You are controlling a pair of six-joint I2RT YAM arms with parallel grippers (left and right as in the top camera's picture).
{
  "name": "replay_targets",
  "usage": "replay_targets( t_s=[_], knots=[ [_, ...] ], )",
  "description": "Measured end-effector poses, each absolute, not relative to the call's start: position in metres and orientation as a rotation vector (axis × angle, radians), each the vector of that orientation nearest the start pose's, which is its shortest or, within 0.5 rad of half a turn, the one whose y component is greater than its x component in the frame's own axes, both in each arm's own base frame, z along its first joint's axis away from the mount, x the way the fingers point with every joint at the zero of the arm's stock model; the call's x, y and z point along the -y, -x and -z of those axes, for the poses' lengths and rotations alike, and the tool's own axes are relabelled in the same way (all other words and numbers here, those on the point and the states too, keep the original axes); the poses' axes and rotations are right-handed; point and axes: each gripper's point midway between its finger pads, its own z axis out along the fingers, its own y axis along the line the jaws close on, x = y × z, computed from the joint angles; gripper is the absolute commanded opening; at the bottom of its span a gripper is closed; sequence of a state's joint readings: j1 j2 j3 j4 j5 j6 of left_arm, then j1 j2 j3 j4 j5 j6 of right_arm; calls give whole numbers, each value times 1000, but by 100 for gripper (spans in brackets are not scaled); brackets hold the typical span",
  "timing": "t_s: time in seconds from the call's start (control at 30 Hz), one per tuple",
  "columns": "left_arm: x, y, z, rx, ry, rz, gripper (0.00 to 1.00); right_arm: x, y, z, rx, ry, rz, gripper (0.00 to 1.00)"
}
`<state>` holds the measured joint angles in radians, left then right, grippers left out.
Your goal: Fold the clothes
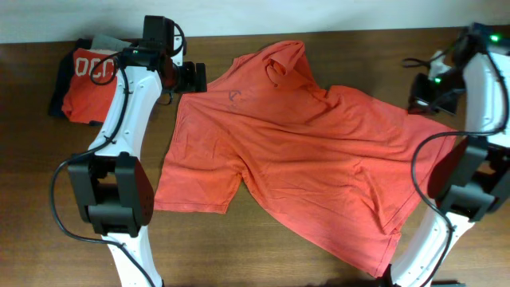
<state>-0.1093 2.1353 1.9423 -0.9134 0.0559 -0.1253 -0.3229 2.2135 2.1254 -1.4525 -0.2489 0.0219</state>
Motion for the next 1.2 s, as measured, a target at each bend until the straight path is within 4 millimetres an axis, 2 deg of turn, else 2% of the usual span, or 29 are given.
replay_targets(
  t_s=[0.27,0.43,0.5,0.57,0.7,0.8,0.97,1.2],
  knots=[
    [67,-519,-129,-2683,4,149,99,65,-458,-125,-2938,-352,-354,4],
    [67,-519,-129,-2683,4,149,99,29,-483,-123,-2883,-206,-347,4],
    [67,-519,-129,-2683,4,149,99,9,-492,-115,-2880,-138,-344,4],
    [67,-519,-129,-2683,4,149,99,-3,-497,-104,-2891,-97,-319,4],
    [67,-519,-129,-2683,4,149,99,-21,-501,-68,-2951,-43,-246,4],
    [67,-519,-129,-2683,4,149,99,-22,-504,-40,-2985,-35,-206,4],
    [67,-519,-129,-2683,4,149,99,-10,-513,-3,-3003,-58,-133,4],
    [67,-519,-129,-2683,4,149,99,9,-531,-5,-2930,-112,-48,4]
  ],
)
